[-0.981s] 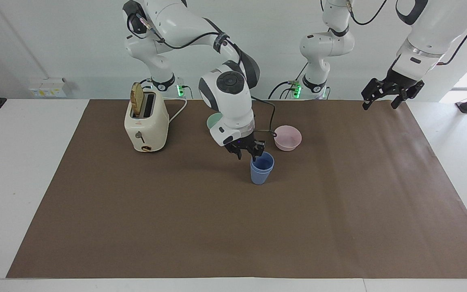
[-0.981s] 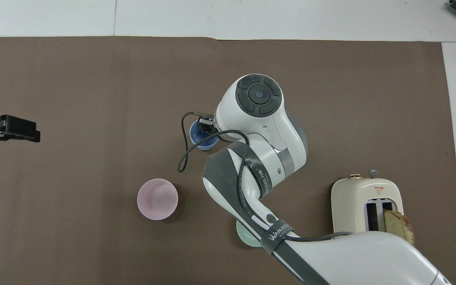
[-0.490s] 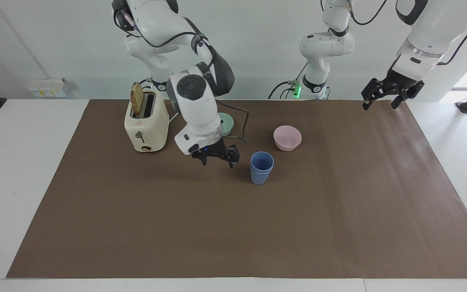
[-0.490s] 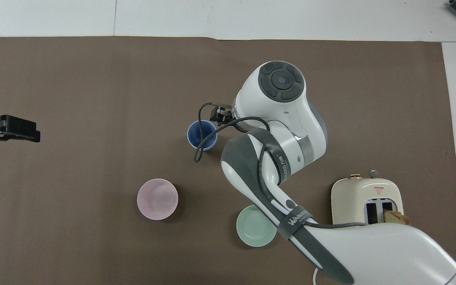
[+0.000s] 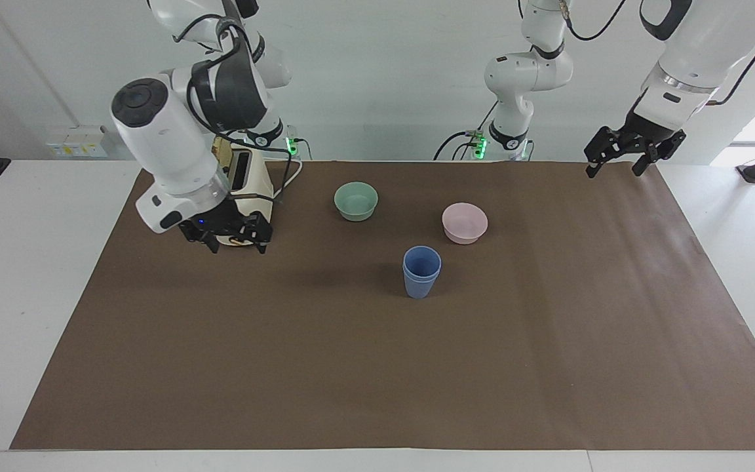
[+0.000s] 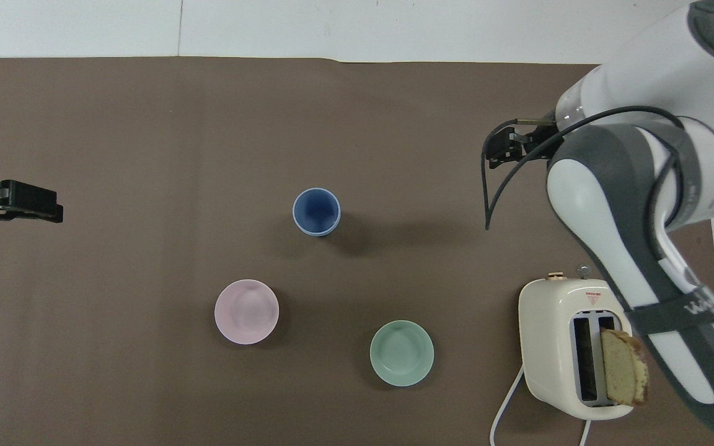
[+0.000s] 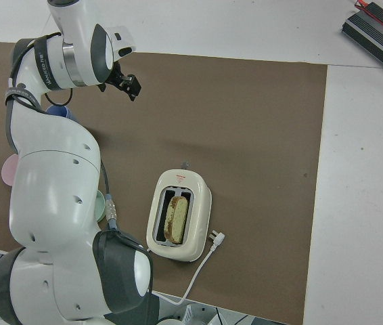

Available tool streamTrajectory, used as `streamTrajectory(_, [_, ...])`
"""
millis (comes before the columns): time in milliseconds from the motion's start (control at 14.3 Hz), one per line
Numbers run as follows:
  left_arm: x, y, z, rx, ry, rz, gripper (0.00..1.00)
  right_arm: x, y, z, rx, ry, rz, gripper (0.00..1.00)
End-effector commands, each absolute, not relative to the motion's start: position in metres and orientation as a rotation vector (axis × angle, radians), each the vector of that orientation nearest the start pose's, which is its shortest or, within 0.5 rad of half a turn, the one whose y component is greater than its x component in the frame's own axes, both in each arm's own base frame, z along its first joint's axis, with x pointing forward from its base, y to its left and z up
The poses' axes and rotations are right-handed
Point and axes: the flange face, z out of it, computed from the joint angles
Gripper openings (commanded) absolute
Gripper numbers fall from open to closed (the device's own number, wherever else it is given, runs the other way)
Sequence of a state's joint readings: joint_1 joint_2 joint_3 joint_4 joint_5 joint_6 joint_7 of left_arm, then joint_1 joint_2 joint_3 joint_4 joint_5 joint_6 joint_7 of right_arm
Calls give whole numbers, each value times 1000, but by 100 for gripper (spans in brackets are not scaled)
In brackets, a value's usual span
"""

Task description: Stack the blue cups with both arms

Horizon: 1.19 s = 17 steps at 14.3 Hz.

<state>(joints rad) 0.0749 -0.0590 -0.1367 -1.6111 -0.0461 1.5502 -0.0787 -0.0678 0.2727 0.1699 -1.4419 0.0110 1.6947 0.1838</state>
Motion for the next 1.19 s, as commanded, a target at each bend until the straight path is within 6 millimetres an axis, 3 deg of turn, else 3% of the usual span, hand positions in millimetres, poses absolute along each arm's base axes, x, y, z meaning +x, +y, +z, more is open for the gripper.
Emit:
streamTrajectory(0, [525, -38, 638, -3188, -30, 21, 100, 626, 11, 558, -3114, 117, 35, 100])
streamTrajectory(70, [525, -38, 638, -3188, -30, 21, 100, 622, -6, 562, -3126, 115, 43, 100])
streamTrajectory(280, [525, -38, 638, -3188, -30, 21, 100, 613, -26, 577, -3187, 124, 33, 100])
streamTrajectory(630, [525, -38, 638, -3188, -30, 18, 100, 601, -30, 593, -3195, 149, 39, 100])
streamTrajectory(1121, [525, -38, 638, -3188, -30, 18, 100, 601, -35, 594, -3189, 161, 33, 100])
